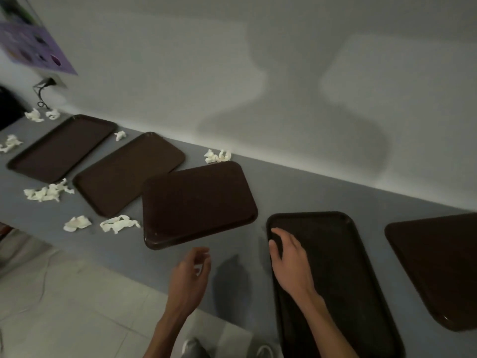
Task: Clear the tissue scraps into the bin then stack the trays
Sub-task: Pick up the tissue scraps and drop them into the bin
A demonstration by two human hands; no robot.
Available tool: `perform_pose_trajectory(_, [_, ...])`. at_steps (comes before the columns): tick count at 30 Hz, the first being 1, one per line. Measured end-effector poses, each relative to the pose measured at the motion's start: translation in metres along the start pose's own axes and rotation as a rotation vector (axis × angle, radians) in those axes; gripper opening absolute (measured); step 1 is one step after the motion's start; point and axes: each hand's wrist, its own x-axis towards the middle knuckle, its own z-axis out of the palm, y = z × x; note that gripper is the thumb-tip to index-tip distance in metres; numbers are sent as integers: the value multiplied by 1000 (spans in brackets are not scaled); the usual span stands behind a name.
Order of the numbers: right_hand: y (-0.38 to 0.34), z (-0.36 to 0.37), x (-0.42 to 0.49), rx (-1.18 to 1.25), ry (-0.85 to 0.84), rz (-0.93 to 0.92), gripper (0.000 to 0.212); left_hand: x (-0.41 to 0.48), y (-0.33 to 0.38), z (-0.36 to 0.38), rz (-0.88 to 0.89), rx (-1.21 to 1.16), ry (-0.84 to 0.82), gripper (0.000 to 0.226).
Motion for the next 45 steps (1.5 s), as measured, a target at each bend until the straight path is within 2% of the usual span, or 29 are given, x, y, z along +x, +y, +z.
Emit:
perform_pose_trajectory(7, [-40, 74, 88, -71, -54, 12, 40, 109, -28, -32, 103, 45, -71, 14])
perform_pose_trajectory(11, [-64, 120, 129, -188, -57, 63, 52, 181, -37, -59, 176, 123, -225, 16])
perform_pose_trajectory(19, [-87, 191, 168, -420, -92, 171, 70, 310, -36, -94, 289, 293, -375, 19])
perform_pose_trajectory(28, [-82, 203, 168, -464, -83, 187, 69, 428, -3, -51, 359, 415, -388, 24])
perform_pose_trajectory(33, [-83, 201, 168, -445, -97, 198, 69, 465, 17, -18, 411, 512, -397, 43])
perform_pose_trajectory(36, [-83, 202, 169, -438, -99, 208, 70, 485, 10, -2, 406, 562, -456, 54])
perform_pose_trajectory(39, [-81, 202, 170, -421, -86, 208, 69, 498, -4, 4, 414, 616, -490, 43])
perform_pose_trajectory(45, [-81, 202, 173, -440, -76, 209, 70, 501, -20, -8, 396, 568, -441, 26])
